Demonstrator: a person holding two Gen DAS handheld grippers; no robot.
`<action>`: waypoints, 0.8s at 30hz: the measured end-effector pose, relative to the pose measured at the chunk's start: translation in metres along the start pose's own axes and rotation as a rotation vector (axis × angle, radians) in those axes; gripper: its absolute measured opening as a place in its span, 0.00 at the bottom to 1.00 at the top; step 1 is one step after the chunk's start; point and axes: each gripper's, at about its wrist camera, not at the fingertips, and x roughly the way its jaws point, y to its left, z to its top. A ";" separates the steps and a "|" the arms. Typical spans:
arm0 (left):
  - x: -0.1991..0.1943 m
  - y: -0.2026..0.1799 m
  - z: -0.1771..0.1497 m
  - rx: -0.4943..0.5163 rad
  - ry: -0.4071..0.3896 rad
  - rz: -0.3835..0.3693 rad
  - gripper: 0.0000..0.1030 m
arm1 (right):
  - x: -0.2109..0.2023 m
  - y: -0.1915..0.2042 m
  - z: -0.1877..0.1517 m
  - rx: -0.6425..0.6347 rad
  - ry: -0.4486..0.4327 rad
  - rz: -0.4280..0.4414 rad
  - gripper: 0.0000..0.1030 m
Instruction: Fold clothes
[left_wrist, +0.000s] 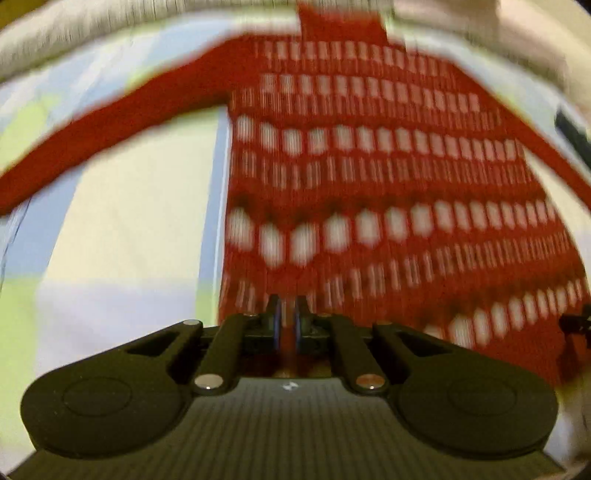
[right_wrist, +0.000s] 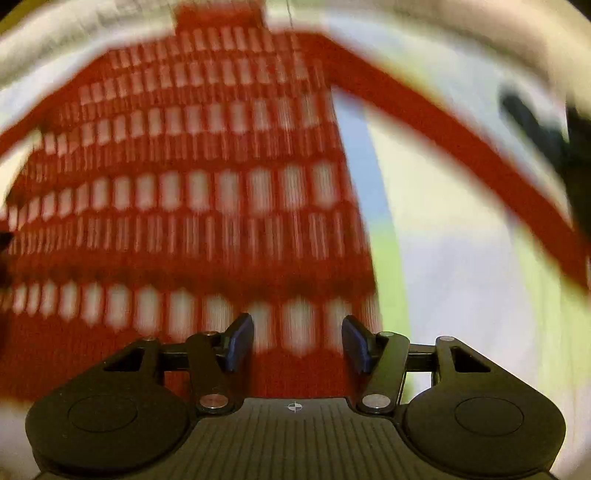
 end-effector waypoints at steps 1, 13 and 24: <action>-0.007 0.000 -0.004 0.013 0.064 0.004 0.11 | -0.006 -0.002 -0.008 0.028 0.050 0.000 0.55; -0.179 -0.016 0.035 -0.197 -0.052 0.011 0.32 | -0.164 -0.001 0.050 0.162 -0.066 0.184 0.55; -0.304 -0.116 -0.030 -0.183 -0.184 0.065 0.37 | -0.279 -0.035 -0.024 -0.002 -0.276 0.174 0.55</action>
